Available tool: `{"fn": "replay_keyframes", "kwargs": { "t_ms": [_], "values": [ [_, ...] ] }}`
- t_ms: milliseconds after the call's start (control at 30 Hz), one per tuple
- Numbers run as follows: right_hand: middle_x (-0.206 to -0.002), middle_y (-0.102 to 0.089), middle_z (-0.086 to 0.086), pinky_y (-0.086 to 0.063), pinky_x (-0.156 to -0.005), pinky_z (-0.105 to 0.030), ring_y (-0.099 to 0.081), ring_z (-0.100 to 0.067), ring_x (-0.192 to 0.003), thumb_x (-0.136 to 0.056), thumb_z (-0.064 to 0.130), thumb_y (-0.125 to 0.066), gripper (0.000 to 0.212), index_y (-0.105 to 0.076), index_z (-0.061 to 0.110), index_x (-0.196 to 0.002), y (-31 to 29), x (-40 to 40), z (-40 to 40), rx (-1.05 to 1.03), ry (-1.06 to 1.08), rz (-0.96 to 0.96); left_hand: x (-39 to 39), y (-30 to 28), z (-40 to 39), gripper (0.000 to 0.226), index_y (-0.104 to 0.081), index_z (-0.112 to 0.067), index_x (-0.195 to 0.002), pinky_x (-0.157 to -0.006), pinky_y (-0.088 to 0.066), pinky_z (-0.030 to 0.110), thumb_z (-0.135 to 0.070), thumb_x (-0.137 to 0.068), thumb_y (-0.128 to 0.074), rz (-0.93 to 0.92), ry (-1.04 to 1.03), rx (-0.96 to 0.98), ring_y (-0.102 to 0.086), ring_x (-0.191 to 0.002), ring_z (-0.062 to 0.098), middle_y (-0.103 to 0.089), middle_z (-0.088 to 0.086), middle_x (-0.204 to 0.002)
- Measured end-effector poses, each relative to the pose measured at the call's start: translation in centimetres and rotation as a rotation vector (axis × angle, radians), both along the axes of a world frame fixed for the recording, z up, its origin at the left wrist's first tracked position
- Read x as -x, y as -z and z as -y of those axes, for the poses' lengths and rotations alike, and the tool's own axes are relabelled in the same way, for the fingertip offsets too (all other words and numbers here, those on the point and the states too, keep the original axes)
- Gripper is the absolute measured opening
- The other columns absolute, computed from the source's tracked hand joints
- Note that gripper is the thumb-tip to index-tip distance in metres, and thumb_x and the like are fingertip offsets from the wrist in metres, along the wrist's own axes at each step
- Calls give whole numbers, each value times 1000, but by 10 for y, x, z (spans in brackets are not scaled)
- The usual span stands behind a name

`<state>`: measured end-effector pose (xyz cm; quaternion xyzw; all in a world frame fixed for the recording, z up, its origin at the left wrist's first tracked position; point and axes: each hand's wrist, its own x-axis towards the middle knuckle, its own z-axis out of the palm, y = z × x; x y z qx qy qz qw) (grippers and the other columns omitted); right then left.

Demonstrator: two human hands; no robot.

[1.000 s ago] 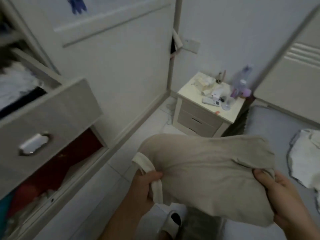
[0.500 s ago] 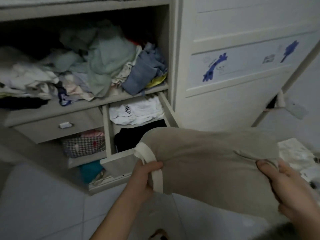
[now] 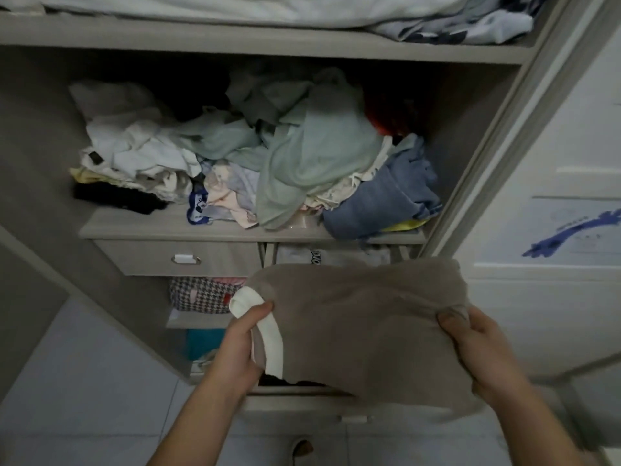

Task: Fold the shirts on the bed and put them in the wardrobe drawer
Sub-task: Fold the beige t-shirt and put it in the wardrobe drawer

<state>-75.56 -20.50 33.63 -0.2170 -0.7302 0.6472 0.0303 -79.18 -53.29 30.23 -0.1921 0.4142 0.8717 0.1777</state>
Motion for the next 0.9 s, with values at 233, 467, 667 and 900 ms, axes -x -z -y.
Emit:
{"fn": "replay_keyframes", "kwargs": {
  "t_ms": [233, 467, 667, 900],
  "values": [
    [-102, -75, -10, -56, -89, -52, -71, -30, -94, -96, 16, -60, 18, -69, 11, -111, 36, 94, 4, 35, 8, 136, 72, 22, -22, 44, -70, -8, -114, -78, -56, 41, -12, -70, -64, 112, -68, 42, -70, -97, 34, -71, 19, -113],
    [-104, -71, -12, -54, -86, -45, -66, -30, -96, -90, 16, -62, 12, -65, 13, -101, 77, 149, 7, -241, -162, 330, 115, 61, -46, 28, -68, -6, -112, -74, -55, 36, -8, -84, -67, 231, -66, 494, -69, -87, 31, -73, 14, -94],
    [-119, -59, -12, -46, -86, -38, -58, -36, -112, -85, 40, -71, 66, -42, 5, -133, 89, 162, 28, -300, -241, 352, 130, 68, -69, 46, -64, -10, -117, -95, -52, 53, -18, -74, -79, 281, -155, 531, -66, -98, 36, -69, 16, -109],
    [-113, -64, -8, -38, -77, -28, -61, -35, -107, -92, 17, -55, 32, -50, 17, -123, 85, 163, 17, -387, -119, 188, 137, 67, -62, 23, -68, -5, -106, -79, -58, 43, -5, -83, -70, 161, -215, 461, -71, -86, 33, -74, 16, -93]
  ]
}}
